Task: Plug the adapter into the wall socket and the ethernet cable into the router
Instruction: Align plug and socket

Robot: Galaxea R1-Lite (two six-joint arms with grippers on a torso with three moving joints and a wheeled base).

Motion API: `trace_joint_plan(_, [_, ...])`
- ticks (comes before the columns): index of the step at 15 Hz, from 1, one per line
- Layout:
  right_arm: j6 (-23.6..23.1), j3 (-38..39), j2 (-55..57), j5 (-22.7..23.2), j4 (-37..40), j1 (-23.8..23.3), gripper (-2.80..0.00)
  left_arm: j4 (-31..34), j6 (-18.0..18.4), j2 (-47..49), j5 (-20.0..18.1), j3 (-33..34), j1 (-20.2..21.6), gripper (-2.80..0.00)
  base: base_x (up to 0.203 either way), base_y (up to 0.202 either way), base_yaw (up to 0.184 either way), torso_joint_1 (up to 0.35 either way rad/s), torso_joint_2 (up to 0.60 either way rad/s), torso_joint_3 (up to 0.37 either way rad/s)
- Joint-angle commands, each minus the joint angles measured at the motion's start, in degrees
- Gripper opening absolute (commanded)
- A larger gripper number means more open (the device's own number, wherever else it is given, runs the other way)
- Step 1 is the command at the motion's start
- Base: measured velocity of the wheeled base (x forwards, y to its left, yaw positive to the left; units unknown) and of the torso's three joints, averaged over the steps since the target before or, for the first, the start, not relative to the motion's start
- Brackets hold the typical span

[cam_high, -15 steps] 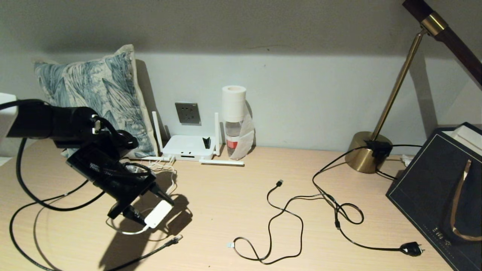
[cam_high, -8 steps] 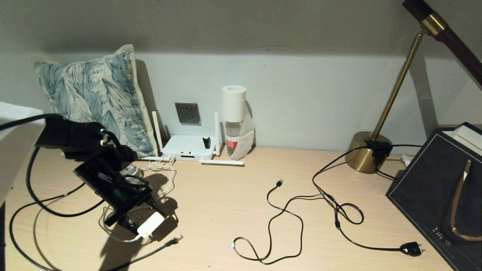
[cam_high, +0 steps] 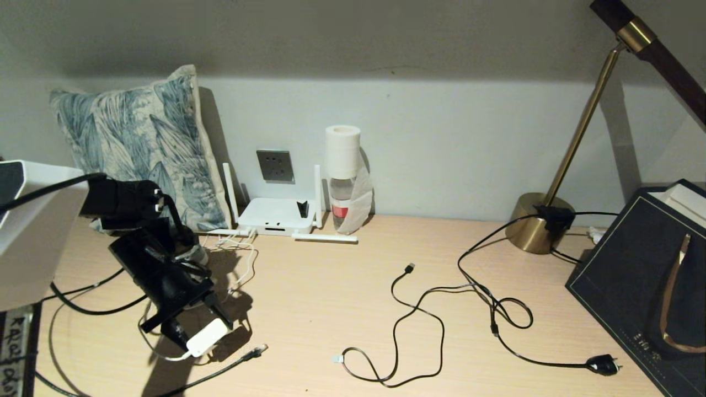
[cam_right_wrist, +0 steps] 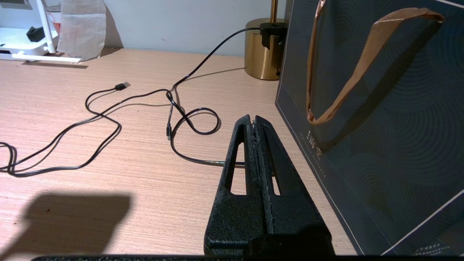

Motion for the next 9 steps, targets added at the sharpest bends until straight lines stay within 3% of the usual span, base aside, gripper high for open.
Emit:
trace_joint_plan(1, [0.0,2.0,0.1,0.0,0.0,0.0,-2.80,0.3,0.8,2.6,-0.1,-1.7,1.0,-2.80,0.000,0.000,0.000,0.000,0.00,0.000])
trace_joint_plan(4, [0.0,2.0,0.1,0.0,0.0,0.0,-2.80,0.7,2.1,5.8,0.0,-5.3,3.6,-2.80,0.000,0.000,0.000,0.000,0.00,0.000])
trace_joint_plan(9, [0.0,2.0,0.1,0.0,0.0,0.0,-2.80,-0.4,2.3,7.3,0.1,-5.9,4.2,-2.80,0.000,0.000,0.000,0.000,0.00,0.000])
